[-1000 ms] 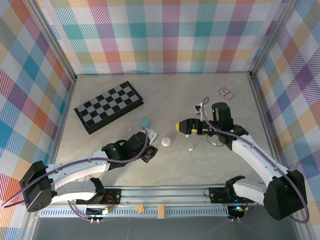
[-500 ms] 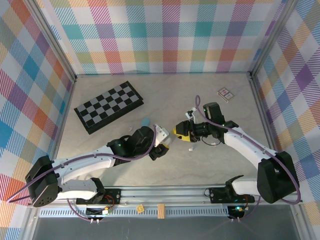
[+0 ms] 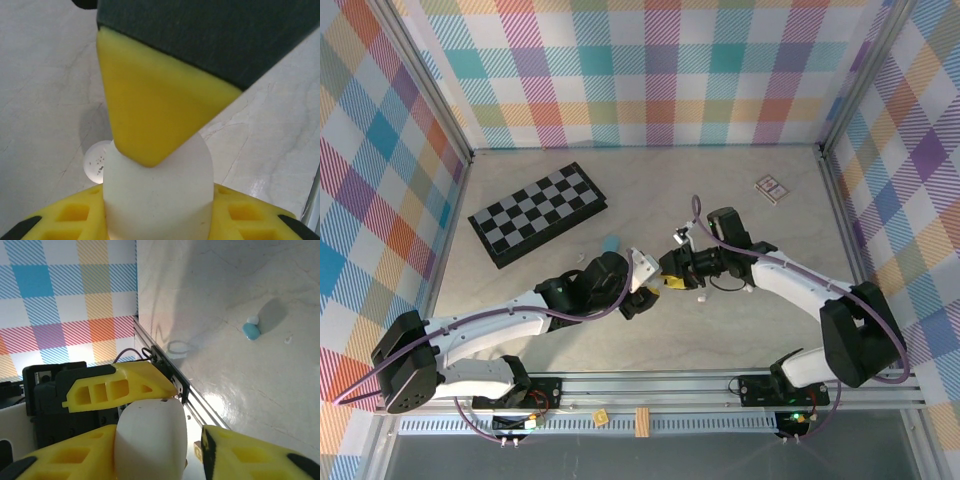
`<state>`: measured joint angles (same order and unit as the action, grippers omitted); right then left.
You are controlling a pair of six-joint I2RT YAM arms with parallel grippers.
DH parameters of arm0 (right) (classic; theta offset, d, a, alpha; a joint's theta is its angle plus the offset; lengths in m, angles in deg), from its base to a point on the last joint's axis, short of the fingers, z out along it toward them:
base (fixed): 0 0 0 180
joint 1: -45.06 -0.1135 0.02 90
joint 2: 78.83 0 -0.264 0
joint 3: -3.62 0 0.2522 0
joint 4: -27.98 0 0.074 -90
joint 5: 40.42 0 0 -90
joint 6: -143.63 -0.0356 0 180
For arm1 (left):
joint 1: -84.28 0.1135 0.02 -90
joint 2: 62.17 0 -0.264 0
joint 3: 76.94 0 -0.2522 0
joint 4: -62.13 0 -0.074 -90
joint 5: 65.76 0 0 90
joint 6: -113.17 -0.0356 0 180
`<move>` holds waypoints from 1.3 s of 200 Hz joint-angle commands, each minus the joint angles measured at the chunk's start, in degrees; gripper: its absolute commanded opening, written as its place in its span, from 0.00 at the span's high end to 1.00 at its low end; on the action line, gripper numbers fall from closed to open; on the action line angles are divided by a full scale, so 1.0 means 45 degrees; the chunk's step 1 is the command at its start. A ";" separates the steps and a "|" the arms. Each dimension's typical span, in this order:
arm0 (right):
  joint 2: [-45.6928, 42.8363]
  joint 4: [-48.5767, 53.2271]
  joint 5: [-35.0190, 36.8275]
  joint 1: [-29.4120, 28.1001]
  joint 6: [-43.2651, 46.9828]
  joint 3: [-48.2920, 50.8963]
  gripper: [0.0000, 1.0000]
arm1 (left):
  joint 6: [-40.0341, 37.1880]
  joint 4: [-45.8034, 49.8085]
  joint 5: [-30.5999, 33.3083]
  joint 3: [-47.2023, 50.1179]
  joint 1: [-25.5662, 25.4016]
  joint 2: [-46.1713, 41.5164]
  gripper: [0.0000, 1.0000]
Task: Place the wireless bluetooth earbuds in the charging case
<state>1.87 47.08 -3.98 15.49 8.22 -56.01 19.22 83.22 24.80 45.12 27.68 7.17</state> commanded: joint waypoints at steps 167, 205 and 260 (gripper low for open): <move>-0.1131 -0.4819 -0.0892 0.1685 -0.4387 0.0524 0.91 | 0.1166 -0.8365 0.0143 0.2089 0.0934 -0.1165 0.00; -0.1671 -0.5362 -0.0967 0.2454 -0.5082 -0.0018 0.90 | 0.1465 -1.2581 -0.1635 0.2808 0.1951 -0.0272 0.00; -0.1649 -0.7420 -0.1017 0.2638 -0.7246 -0.0096 0.91 | 0.0898 -1.7863 -0.3186 0.3305 0.2199 0.2069 0.00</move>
<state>-4.90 21.86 -7.15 27.17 -17.55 -55.16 24.62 19.55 15.18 58.93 36.97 12.61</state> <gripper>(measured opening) 0.221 0.996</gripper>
